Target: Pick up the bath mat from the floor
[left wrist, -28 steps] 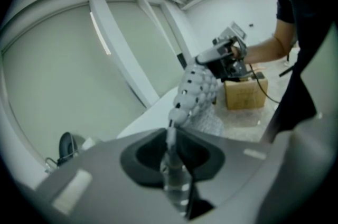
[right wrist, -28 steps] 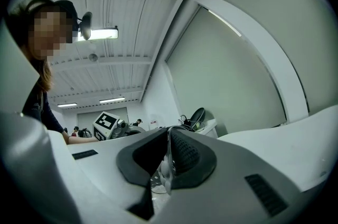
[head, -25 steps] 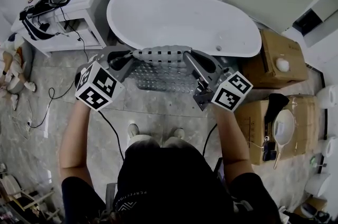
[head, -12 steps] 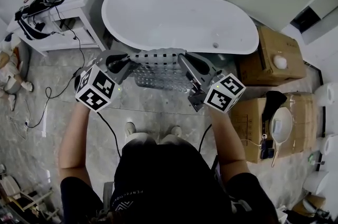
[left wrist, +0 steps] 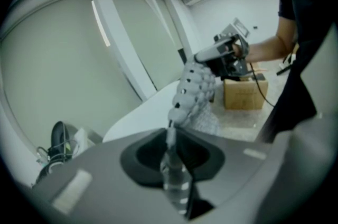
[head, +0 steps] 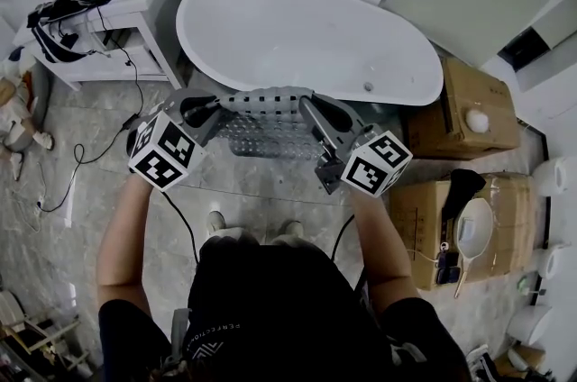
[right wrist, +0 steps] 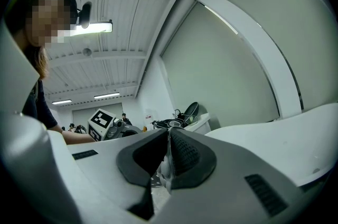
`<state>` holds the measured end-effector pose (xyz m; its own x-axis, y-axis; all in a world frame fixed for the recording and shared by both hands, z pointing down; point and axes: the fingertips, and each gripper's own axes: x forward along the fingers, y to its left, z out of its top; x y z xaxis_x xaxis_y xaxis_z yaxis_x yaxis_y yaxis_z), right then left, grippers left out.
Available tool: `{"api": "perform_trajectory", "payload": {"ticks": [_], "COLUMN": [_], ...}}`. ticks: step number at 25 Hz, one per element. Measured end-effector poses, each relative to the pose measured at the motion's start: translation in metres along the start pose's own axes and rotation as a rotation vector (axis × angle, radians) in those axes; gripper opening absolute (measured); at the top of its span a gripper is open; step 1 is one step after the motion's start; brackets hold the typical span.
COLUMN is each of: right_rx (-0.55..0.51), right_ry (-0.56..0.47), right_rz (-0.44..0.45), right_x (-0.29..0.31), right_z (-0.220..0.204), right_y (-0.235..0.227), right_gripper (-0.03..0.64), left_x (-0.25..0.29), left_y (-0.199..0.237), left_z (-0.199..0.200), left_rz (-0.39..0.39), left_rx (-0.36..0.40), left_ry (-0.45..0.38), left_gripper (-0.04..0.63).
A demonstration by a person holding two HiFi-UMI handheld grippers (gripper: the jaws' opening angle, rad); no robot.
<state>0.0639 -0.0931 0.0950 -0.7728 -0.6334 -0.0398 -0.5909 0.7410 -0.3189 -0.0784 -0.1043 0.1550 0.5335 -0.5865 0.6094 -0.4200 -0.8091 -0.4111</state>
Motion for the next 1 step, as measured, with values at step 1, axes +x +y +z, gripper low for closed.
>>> {"api": "perform_trajectory", "payload": {"ticks": [1], "right_rx": [0.000], "right_ry": [0.003], "right_rz": [0.001], "right_x": [0.0014], "right_z": [-0.0002], "right_y": [-0.0015], "right_gripper": [0.014], "left_x": [0.0018], "left_y": [0.0012], "left_z": [-0.0005], "left_rz": [0.000], "left_rx": [-0.003], "left_ry": [0.001], "left_gripper": [0.063]}}
